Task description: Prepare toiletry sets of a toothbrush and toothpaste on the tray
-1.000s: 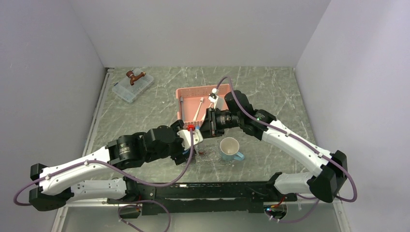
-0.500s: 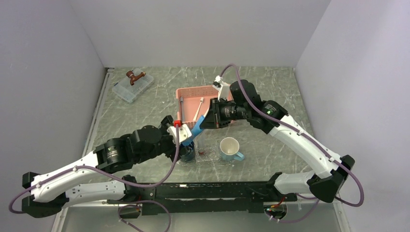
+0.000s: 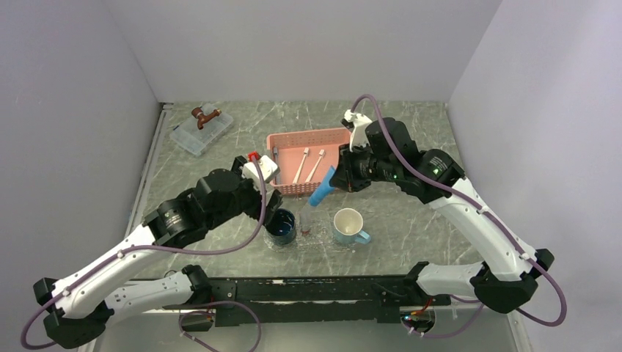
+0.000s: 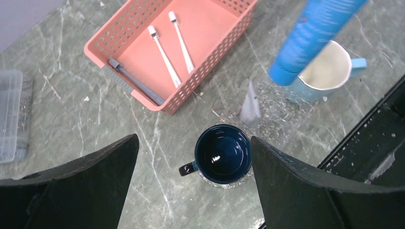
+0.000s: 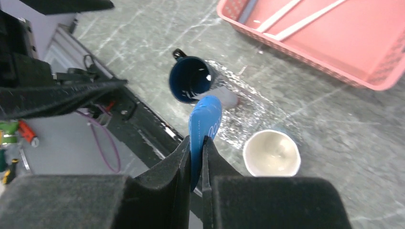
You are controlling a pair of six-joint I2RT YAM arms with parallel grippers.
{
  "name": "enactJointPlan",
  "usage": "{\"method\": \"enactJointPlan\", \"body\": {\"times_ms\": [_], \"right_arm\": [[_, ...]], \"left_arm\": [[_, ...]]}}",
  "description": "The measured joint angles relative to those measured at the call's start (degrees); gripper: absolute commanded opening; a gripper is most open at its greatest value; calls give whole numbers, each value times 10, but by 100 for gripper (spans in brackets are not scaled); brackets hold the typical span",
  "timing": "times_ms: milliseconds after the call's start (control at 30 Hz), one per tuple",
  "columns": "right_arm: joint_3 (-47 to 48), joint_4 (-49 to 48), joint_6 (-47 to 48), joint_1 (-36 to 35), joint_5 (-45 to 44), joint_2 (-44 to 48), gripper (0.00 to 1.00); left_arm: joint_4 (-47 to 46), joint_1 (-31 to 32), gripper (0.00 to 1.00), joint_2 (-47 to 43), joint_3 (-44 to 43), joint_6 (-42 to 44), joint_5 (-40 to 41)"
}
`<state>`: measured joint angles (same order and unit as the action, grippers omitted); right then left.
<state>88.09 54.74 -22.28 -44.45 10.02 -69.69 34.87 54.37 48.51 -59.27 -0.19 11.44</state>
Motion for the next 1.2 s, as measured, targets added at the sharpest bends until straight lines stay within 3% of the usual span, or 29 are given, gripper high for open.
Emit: {"method": "enactJointPlan", "body": {"times_ms": [433,700,1200], "right_arm": [[-38,39,48,-7,-57,17,0],[-65,22,54,-68,-117,15,0],[-125,-47,54,-97,-187,-11,0]], "left_arm": [[5,-152,96,38,-5,-107,31],[5,-221,96,39,-5,-143,35],[5,-247,97,38,-5,-148,24]]}}
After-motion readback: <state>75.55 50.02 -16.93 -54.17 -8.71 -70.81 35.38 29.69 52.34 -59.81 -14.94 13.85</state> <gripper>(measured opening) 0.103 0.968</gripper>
